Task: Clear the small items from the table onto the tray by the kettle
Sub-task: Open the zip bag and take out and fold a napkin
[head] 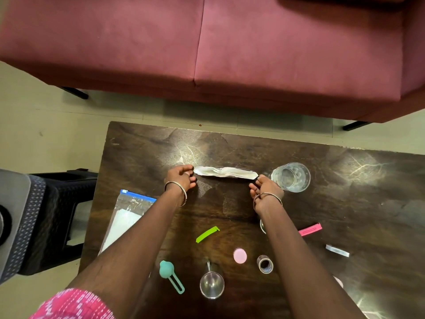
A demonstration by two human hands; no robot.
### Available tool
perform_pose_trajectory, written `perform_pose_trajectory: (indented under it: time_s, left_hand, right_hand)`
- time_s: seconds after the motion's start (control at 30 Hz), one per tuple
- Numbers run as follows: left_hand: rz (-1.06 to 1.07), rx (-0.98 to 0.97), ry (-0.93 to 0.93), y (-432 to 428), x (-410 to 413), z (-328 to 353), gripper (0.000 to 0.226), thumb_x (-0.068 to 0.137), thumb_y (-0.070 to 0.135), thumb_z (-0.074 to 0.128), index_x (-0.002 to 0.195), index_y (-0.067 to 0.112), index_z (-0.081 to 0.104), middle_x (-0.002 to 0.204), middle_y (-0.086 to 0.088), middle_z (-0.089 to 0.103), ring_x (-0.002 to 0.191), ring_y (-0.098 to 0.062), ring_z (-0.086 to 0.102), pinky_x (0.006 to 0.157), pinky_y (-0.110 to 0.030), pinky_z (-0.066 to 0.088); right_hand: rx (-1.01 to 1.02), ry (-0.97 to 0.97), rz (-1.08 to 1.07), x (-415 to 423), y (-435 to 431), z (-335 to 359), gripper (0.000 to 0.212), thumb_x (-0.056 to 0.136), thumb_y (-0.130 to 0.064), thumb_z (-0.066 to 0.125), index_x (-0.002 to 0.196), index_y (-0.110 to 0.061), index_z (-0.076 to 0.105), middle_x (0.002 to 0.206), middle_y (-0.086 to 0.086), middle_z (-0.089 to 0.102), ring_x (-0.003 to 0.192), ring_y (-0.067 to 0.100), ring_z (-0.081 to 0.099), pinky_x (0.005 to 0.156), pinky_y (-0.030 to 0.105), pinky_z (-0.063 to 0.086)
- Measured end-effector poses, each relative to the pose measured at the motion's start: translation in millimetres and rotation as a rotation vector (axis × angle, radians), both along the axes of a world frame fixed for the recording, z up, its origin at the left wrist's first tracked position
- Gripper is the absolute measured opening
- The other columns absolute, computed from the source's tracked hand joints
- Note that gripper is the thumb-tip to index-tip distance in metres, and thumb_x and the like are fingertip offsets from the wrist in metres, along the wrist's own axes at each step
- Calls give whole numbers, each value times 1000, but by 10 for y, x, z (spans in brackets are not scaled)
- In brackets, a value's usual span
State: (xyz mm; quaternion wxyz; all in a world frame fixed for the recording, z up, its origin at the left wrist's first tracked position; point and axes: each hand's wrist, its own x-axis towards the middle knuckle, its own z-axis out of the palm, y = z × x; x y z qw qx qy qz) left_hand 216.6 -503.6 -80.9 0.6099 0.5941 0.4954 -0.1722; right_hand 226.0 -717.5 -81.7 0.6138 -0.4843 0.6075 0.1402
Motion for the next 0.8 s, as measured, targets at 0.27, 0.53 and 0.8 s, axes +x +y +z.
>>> perform_pose_trajectory:
  time_s: [0.27,0.53,0.8]
  left_hand:
    - [-130,-22,-11,-91,-86,-97,32,99,-2,43,120,8,64,88,0,63,73,-6,56,61,-20,54]
    - [-129,-96,-29,-129,-84,-70,40,97,-11,34,129,3,54,112,-9,60,98,-21,55,68,-27,51]
    - [-125,-32,-35,5,-103,-141,36,94,-10,46,123,5,60,108,-10,65,85,-12,61,70,-24,52]
  right_hand:
    - [35,-120,22,-104,82,65,37,97,-2,44,128,-16,59,93,1,66,96,28,71,61,29,51]
    - [89,-187,99,-198,80,71,44,99,-1,39,137,-19,52,120,2,63,96,22,68,70,33,54]
    - [116,-193,120,-173,215,85,46,98,-1,40,140,-18,50,135,6,60,110,25,65,69,32,53]
